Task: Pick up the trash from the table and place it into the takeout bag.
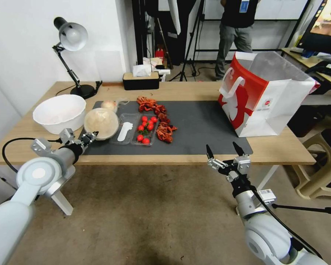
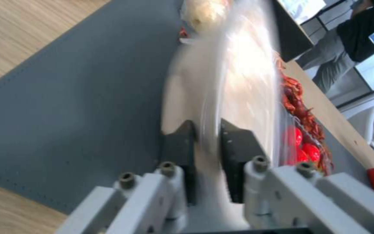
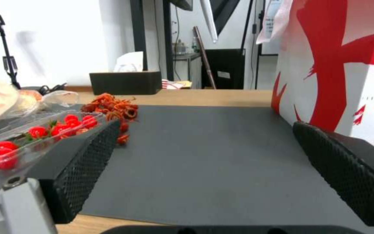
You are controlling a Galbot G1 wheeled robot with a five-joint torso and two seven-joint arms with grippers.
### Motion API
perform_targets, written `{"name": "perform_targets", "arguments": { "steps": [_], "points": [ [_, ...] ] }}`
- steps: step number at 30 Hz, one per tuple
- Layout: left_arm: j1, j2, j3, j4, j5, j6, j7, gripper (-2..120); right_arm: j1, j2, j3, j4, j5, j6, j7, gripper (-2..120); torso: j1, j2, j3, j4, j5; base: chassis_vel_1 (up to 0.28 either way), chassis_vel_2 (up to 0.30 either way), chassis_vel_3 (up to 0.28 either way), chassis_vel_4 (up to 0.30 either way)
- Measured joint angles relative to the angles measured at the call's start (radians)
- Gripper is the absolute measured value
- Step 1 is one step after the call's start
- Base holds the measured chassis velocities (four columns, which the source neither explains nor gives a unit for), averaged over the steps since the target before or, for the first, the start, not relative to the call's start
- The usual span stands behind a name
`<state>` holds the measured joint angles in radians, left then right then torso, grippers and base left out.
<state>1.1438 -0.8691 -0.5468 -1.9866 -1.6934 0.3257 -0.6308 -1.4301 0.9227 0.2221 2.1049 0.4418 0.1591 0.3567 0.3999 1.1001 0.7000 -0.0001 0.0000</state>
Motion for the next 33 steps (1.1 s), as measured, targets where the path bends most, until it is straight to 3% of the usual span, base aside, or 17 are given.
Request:
{"name": "perform_targets", "arguments": {
  "steps": [3, 10, 11, 15, 18, 22, 25, 26, 29, 33],
  "points": [
    [0.015, 0.006, 0.004, -0.010, 0.017, -0.008, 0.015, 0, 0.000, 0.003, 0.000, 0.000, -0.004, 0.000, 0.001, 100, 0.000, 0.000, 0.000, 0.0001, 0.0000, 0.000, 0.000, 0.000, 0.000],
    [0.019, 0.025, 0.017, -0.032, 0.094, -0.055, 0.085, 0, 0.004, 0.016, 0.000, 0.000, -0.006, 0.000, 0.004, 100, 0.000, 0.000, 0.000, 0.0001, 0.0000, 0.000, 0.000, 0.000, 0.000],
    [0.005, 0.039, 0.035, -0.030, 0.152, -0.083, 0.125, 0, 0.003, 0.018, 0.000, 0.000, -0.006, 0.000, 0.006, 100, 0.000, 0.000, 0.000, 0.0001, 0.0000, 0.000, 0.000, 0.000, 0.000],
    [-0.016, 0.058, 0.055, -0.023, 0.211, -0.107, 0.170, 0, 0.001, 0.020, 0.000, 0.001, -0.007, 0.000, 0.006, 100, 0.000, 0.000, 0.000, 0.0002, -0.0002, 0.000, 0.000, 0.000, 0.000],
    [-0.091, 0.105, 0.091, -0.003, 0.281, -0.138, 0.256, 0, -0.002, 0.022, 0.000, 0.006, -0.009, 0.000, 0.006, 100, 0.000, 0.000, 0.000, 0.0000, -0.0001, 0.000, 0.000, 0.000, 0.000],
    [-0.149, 0.143, 0.108, 0.010, 0.283, -0.152, 0.301, 0, -0.002, 0.022, 0.000, 0.007, -0.010, -0.001, 0.007, 100, 0.000, 0.000, 0.000, -0.0001, 0.0000, 0.000, 0.000, 0.000, 0.000],
    [-0.213, 0.200, 0.145, 0.037, 0.297, -0.184, 0.411, 0, -0.008, 0.026, -0.001, 0.015, -0.014, -0.004, 0.009, 100, 0.000, 0.000, 0.000, 0.0002, -0.0001, 0.000, 0.000, 0.000, 0.000],
    [-0.213, 0.200, 0.145, 0.037, 0.297, -0.184, 0.411, 0, -0.008, 0.026, -0.001, 0.015, -0.014, -0.004, 0.009, 100, 0.000, 0.000, 0.000, 0.0002, -0.0001, 0.000, 0.000, 0.000, 0.000],
    [-0.284, 0.242, 0.208, 0.061, 0.331, -0.211, 0.500, 0, -0.021, 0.038, 0.001, 0.039, -0.017, -0.011, 0.014, 100, 0.000, 0.000, 0.000, 0.0003, -0.0001, 0.000, 0.000, 0.000, 0.000],
    [-0.367, 0.253, 0.281, 0.092, 0.370, -0.236, 0.555, 0, -0.035, 0.047, 0.007, 0.046, -0.026, -0.012, 0.014, 100, 0.000, 0.000, 0.000, 0.0000, -0.0001, 0.000, 0.000, 0.000, 0.000]
  ]
}}
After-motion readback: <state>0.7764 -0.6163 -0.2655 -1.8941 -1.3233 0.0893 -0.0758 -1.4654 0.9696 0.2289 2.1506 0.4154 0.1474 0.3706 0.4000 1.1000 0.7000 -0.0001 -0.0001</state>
